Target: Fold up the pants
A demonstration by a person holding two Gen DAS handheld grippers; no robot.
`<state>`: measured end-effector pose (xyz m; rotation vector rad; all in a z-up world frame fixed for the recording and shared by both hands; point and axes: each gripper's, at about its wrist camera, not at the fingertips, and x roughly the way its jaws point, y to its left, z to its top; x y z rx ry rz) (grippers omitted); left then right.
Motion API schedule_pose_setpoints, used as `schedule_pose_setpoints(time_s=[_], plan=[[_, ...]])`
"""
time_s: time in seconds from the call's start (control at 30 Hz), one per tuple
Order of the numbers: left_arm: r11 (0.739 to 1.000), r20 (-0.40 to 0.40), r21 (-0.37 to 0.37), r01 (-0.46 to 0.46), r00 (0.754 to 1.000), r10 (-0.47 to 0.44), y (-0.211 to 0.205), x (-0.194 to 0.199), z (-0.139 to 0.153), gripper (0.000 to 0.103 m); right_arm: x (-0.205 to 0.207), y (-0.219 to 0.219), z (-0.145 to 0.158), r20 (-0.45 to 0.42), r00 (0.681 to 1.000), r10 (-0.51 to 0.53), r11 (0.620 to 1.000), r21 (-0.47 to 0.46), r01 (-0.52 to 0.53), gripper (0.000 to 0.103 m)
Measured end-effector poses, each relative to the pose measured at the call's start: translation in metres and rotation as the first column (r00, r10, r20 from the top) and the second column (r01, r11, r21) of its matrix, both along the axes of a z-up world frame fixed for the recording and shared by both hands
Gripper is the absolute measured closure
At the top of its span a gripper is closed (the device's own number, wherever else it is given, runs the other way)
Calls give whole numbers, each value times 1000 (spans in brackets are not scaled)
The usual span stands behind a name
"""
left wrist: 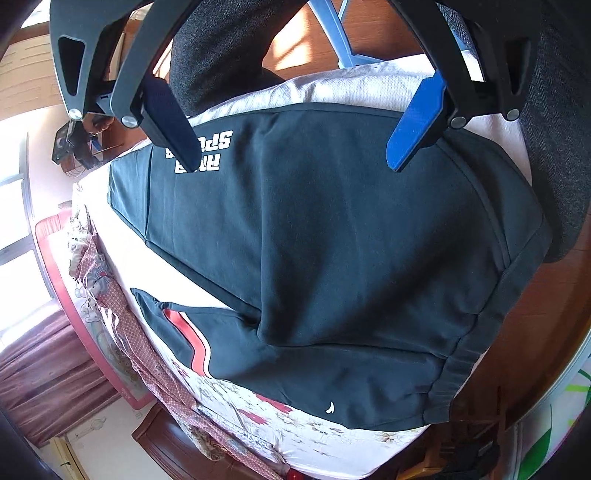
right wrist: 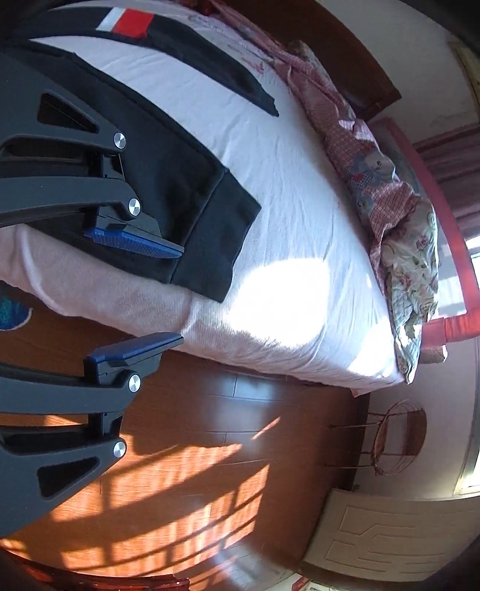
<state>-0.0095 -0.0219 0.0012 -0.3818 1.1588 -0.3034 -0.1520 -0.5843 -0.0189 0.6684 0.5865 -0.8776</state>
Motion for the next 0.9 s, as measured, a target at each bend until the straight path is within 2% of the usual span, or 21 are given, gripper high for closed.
schedule_pose_setpoints(time_s=[0.07,0.1,0.13,0.17,0.2,0.23,0.27,0.37,0.43,0.57,0.6,0.67,0.8,0.9], plan=[[1000,-8,3,20,1000,-20,0,4,-2,3,21,37,9,38,984,173,985,-30,-172,62],[999,-8,6,36,999,-36,0,6,-1,3,34,51,4,46,967,252,968,2,-253,51],[998,-5,10,55,998,-55,0,8,-1,3,48,63,-9,24,954,299,952,54,-300,31],[997,2,19,74,997,-74,1,10,1,3,63,72,-29,-44,941,337,936,124,-329,29],[995,18,33,92,996,-92,4,11,5,3,74,82,-44,-141,926,349,934,134,-332,29],[993,40,55,107,993,-109,9,13,9,3,78,98,-39,-205,920,333,942,23,-336,29],[989,60,84,121,990,-126,14,15,13,2,82,110,-33,-226,912,341,937,-1,-351,29],[965,150,222,136,974,-172,40,26,27,2,69,144,-2,-52,945,323,946,-23,-324,29],[946,244,304,114,950,-193,66,40,37,2,68,175,8,39,915,402,915,19,-403,29],[928,375,359,100,895,-242,118,88,43,2,75,243,8,103,850,517,846,96,-525,29],[932,389,343,115,886,-252,131,106,41,2,77,256,5,114,845,522,836,126,-533,29],[939,390,318,129,885,-254,151,139,34,2,84,281,0,126,832,540,810,189,-555,29],[964,362,174,202,897,-253,180,203,7,3,98,318,1,104,807,582,777,224,-589,29],[968,345,130,215,905,-248,186,231,-18,11,109,333,5,87,795,600,763,234,-602,29]])
